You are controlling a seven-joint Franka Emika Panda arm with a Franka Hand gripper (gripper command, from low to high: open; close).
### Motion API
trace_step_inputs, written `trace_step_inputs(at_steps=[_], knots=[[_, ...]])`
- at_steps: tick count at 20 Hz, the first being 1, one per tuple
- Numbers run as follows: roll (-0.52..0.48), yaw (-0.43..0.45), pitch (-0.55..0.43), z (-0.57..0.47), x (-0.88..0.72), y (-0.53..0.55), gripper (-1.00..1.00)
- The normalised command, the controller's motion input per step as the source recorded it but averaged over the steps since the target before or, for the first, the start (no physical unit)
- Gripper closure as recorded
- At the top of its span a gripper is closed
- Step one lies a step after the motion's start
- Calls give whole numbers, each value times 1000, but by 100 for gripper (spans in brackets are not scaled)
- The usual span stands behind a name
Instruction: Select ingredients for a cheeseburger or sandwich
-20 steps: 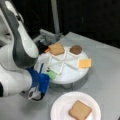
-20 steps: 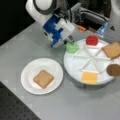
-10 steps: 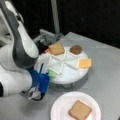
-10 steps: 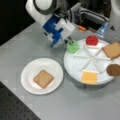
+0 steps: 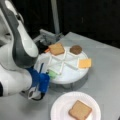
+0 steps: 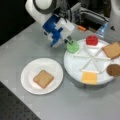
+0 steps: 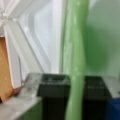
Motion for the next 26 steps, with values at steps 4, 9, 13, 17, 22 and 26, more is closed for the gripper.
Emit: trace_step_inputs(at_steps=[4, 9, 13, 17, 22, 26], knots=[[70, -16, -5, 210, 5, -77, 100], [33, -10, 47, 213, 9, -85, 100], [-58, -26, 99, 203, 65, -78, 100], [-216, -33, 134, 217, 177, -68, 100], [-241, 6, 141, 156, 265, -58, 100], [-203, 98, 127, 72, 322, -82, 100]])
